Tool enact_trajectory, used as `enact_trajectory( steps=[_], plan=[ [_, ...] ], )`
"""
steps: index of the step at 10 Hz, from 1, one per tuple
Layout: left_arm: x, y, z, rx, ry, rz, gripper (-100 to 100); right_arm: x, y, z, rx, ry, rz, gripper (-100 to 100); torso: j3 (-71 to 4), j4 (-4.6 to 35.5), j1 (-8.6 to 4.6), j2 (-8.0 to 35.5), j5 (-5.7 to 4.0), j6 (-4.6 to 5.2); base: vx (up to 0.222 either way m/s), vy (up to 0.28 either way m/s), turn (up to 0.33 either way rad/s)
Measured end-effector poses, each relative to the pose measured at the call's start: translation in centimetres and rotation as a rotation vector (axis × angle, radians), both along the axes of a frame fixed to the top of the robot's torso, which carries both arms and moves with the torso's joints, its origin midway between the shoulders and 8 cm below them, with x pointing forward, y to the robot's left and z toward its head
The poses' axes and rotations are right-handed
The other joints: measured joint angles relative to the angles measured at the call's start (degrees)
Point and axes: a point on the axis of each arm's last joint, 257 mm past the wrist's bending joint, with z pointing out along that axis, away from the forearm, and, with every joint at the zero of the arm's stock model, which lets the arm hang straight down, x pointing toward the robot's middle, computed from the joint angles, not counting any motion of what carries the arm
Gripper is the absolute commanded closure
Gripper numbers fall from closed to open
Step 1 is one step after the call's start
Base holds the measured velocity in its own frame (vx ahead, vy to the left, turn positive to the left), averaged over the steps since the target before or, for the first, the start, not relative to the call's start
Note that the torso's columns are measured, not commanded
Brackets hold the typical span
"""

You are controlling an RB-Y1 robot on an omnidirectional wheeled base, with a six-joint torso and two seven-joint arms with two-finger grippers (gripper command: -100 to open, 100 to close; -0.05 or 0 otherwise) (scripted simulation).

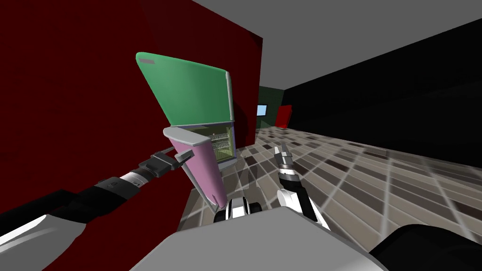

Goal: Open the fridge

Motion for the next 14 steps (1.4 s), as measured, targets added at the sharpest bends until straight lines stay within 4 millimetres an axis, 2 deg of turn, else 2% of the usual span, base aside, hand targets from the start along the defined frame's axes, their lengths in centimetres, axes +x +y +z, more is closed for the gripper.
enact_trajectory(
  steps=[1, 4, 7, 14],
  plan=[
    [0.0, 0.4, -0.2, -0.004, 0.004, 0.004, 100, 0.0, 0.0, 0.0, 0.0, 0.0, 0.0, 0, 0.0, -0.03, 0.22, -0.03, 0.09, -0.12, -0.069, 0.08, -0.117],
    [-0.6, -2.0, -0.4, 0.001, 0.025, -0.059, 100, 0.0, 0.0, 0.0, 0.0, 0.0, 0.0, 0, 0.47, -0.26, -0.4, 0.42, 0.19, 0.22, -0.128, 0.147, -0.081],
    [-0.9, -3.5, 0.0, 0.013, 0.025, -0.095, 100, 0.0, 0.0, 0.0, 0.0, 0.0, 0.0, 0, 0.6, -0.32, -1.08, 0.52, 0.07, 0.26, -0.108, 0.128, -0.051],
    [-0.9, -3.6, 0.0, 0.013, 0.025, -0.098, 100, 0.0, 0.0, 0.0, 0.0, 0.0, 0.0, 0, 0.63, -0.34, -1.13, 0.55, 0.06, 0.31, 0.003, -0.003, 0.007]
  ],
)
